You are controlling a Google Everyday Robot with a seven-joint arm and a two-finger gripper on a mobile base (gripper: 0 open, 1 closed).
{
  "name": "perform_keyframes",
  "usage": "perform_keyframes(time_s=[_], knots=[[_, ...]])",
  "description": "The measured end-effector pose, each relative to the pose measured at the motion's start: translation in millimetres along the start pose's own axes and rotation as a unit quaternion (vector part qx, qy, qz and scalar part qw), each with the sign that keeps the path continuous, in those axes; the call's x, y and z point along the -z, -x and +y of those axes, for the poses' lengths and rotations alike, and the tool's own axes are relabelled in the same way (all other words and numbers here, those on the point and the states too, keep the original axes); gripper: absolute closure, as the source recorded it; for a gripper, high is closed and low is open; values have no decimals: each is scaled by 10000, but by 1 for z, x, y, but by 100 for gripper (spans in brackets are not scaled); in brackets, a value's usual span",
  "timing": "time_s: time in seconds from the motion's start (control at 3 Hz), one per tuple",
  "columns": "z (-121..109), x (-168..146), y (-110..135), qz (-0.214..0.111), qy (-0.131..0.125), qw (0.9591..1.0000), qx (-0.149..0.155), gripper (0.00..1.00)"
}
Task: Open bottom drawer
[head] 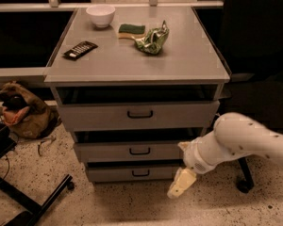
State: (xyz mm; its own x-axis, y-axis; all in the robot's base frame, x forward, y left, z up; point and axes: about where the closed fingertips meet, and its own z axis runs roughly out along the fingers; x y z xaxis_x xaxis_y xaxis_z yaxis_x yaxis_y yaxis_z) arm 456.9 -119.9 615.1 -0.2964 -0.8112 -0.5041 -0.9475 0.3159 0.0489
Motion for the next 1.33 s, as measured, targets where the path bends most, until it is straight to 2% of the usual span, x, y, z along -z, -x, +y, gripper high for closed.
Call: perform_keyframes(time_s=[0.33,0.67,1.0,1.33], knots=[[8,-77,-7,-327,407,9985,-164,0],[14,-94,-15,-356,560,9974,-276,0],[14,-94,-15,-356,560,9974,-276,0],[1,-128,-24,-588,473,9964,-386,0]])
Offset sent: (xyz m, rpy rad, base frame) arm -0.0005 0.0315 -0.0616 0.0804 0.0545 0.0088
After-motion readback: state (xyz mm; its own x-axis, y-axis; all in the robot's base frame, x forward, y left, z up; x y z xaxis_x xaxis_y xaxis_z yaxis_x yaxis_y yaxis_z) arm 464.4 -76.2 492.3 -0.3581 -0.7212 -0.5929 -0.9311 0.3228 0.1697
